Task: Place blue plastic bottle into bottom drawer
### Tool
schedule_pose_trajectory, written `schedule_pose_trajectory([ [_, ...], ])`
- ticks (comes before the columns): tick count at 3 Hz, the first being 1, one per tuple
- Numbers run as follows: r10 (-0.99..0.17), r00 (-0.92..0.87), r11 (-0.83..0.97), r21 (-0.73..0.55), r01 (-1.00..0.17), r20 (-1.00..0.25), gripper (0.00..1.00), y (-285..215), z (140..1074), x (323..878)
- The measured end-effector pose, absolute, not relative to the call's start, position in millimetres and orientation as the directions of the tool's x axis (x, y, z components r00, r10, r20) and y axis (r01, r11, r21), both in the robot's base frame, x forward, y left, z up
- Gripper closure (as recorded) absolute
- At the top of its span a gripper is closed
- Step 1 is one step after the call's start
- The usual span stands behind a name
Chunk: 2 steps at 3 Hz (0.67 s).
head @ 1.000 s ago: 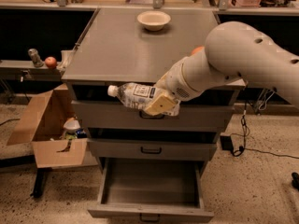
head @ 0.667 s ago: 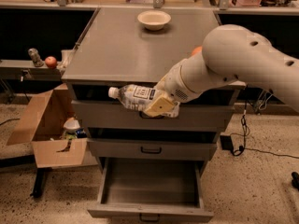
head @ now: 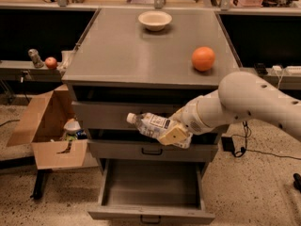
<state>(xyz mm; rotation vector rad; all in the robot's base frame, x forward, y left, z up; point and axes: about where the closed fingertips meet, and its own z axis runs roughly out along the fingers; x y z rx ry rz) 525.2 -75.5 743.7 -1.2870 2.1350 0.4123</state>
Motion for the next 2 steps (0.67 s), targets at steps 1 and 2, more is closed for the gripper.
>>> schedule_pose_trajectory([
  [1,-0.641,-0.448,0.527,0.065,-0.847,-0.623,1.0,-94.9,688.9,508.1],
  [2,-0.638,-0.452,0.531,0.07,-0.845,-0.623,1.0,-97.7,682.9,508.1],
])
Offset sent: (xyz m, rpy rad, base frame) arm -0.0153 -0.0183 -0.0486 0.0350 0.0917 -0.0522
